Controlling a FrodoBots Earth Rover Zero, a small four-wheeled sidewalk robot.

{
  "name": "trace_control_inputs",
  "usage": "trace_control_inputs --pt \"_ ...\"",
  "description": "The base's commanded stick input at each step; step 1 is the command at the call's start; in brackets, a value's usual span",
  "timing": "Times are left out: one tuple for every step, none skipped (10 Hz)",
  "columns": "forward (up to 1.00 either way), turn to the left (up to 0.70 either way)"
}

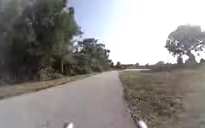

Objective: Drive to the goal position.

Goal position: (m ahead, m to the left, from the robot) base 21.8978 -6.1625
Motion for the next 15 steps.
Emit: trace_control_inputs --pt "1.0 0.0" --pt "1.0 0.0" --pt "1.0 0.0" --pt "1.0 0.0" --pt "1.0 0.02" --pt "1.0 0.02" --pt "1.0 0.03" --pt "1.0 0.01" --pt "1.0 -0.2" --pt "1.0 -0.28" --pt "1.0 -0.24" --pt "1.0 -0.14" --pt "1.0 -0.04" --pt "1.0 0.0" --pt "1.0 0.0"
